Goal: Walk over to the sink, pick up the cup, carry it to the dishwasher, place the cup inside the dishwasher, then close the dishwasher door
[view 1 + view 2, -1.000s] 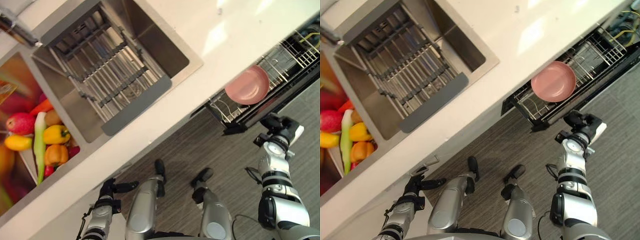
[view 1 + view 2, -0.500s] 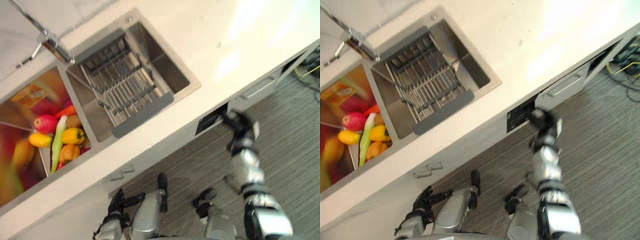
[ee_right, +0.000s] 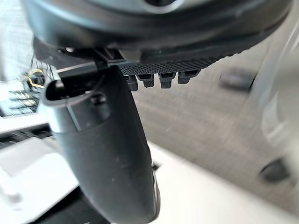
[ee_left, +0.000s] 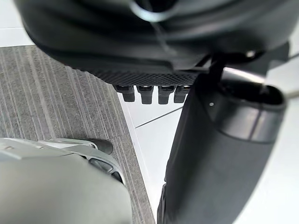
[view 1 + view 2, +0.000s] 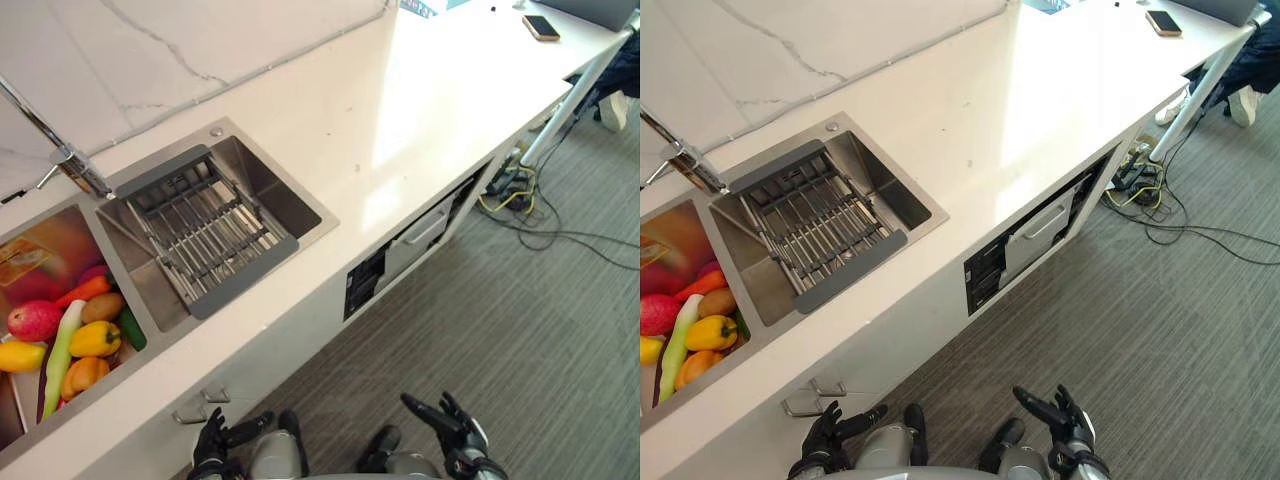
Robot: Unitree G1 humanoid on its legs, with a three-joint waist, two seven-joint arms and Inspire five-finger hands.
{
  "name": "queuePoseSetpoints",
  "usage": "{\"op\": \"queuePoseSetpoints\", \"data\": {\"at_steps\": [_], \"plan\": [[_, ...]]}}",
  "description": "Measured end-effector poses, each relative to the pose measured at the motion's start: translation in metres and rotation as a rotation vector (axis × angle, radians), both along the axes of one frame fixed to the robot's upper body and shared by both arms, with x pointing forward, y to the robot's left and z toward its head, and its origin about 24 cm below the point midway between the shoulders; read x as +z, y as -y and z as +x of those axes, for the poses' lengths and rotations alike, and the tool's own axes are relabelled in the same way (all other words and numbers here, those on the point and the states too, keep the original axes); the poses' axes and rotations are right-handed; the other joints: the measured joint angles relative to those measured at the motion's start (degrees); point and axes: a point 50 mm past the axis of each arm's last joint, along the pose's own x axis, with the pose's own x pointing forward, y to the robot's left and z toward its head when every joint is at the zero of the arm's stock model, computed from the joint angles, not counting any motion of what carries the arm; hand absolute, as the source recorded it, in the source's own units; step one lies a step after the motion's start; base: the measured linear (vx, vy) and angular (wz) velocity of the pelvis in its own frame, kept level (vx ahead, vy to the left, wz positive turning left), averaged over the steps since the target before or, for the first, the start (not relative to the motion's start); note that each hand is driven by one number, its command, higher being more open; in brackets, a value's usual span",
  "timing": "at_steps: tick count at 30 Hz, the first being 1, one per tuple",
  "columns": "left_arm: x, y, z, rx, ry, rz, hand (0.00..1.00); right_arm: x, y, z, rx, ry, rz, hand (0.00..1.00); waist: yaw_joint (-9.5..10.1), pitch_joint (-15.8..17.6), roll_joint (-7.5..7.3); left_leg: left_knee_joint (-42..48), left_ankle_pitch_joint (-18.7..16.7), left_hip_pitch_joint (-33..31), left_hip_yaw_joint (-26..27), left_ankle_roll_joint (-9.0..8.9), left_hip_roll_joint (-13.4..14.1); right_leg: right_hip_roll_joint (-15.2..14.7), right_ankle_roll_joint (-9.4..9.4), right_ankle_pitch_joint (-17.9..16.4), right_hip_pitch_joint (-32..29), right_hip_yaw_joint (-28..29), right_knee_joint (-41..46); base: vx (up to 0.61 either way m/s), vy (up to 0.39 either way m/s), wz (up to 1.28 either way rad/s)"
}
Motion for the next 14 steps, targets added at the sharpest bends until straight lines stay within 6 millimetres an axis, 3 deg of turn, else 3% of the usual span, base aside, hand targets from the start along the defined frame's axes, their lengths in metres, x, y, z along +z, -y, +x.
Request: {"op": "queuePoseSetpoints", "data": {"at_steps": [2,4,5,6,7,8,9,10,11,12,14], "plan": [[-0.001,-0.003,-0.003,-0.024,-0.026,0.007,1.0,-0.001,0.002,-0.005,-0.049,-0.034,-0.032,1.0,-0.31,-0.48,-0.84,-1.33,-0.37,1.26,-1.64,0.58,-1.99,-4.11,0.34,-2.67,-0.55,-0.15,7.7,0.11,0.114,0.58],[-0.004,-0.004,-0.009,-0.077,-0.074,0.016,1.0,0.0,0.002,-0.003,-0.068,-0.038,-0.056,1.0,-1.19,-0.89,-1.64,-3.27,-0.4,2.87,-4.14,0.74,-3.46,-7.1,-0.77,-3.16,-2.5,5.86,16.62,0.11,0.102,0.8],[-0.004,-0.008,-0.011,-0.118,-0.09,0.035,1.0,0.0,0.0,-0.003,-0.061,-0.023,-0.06,1.0,-1.69,-1.02,-1.84,-4.35,0.16,4.17,-6.48,1.63,-4.93,-7.98,-1.72,-3.11,-3.79,13.37,21.88,0.13,0.085,0.97],[-0.004,-0.009,-0.013,-0.142,-0.104,0.046,1.0,0.0,-0.003,-0.004,-0.039,-0.019,-0.062,1.0,-2.41,-1.07,-3.08,-4.97,0.54,5.38,-9.21,2.17,-5.9,-8.15,-3.2,-2.3,-5.86,20.8,27.93,0.14,0.042,1.03],[-0.003,-0.011,-0.013,-0.146,-0.11,0.056,1.0,0.0,-0.004,-0.003,-0.023,-0.018,-0.066,1.0,-2.9,-1.29,-3.35,-5.24,0.61,5.86,-10.71,2.29,-5.74,-7.33,-3.08,-3.8,-6.52,23.59,28.74,0.15,-0.102,1.15],[-0.002,-0.015,-0.013,-0.137,-0.118,0.07,1.0,0.0,-0.009,-0.003,0.009,-0.011,-0.068,1.0,-3.39,-1.8,-3.42,-5.52,0.73,5.7,-13.75,2.46,-4.97,-3.29,-1.77,-7.71,-6.27,27.53,24.58,0.15,-0.18,1.14],[-0.002,-0.016,-0.01,-0.125,-0.121,0.074,1.0,0.001,-0.014,0.001,0.033,0.01,-0.067,1.0,-3.43,-1.75,-3.57,-5.85,1.05,5.65,-16.02,2.39,-3.98,0.6,-1.51,-8.81,-6.21,29.3,18.25,0.14,-0.196,1.05],[-0.003,-0.015,-0.009,-0.122,-0.126,0.071,1.0,0.001,-0.017,0.004,0.044,0.022,-0.063,1.0,-3.43,-1.73,-3.58,-6.18,1.2,5.78,-16.8,2.04,-3.5,2.28,-1.34,-8.74,-6.51,29.78,15.02,0.13,-0.191,0.78],[-0.003,-0.016,-0.008,-0.124,-0.131,0.071,1.0,0.002,-0.021,0.011,0.064,0.048,-0.052,1.0,-3.55,-1.54,-3.78,-6.49,1.02,5.92,-18.21,1.23,-2.81,4.55,-0.92,-7.61,-7.16,30.94,8.01,0.13,-0.222,0.72],[-0.001,-0.019,-0.006,-0.123,-0.126,0.081,1.0,0.003,-0.026,0.016,0.087,0.07,-0.046,1.0,-3.98,-1.14,-5.05,-5.74,0.3,5.8,-19.73,0.15,-3.15,5.25,0.04,-0.34,-6.35,32.51,1.46,0.14,-0.243,0.72],[-0.002,-0.018,-0.008,-0.112,-0.121,0.083,1.0,0.005,-0.026,0.023,0.088,0.09,-0.048,1.0,-3.92,-0.48,-4.35,-5.0,0.27,5.51,-17.98,-0.95,-2.11,6.43,-0.16,0.96,-4.67,30.74,1.21,0.15,-0.176,0.44]]}}
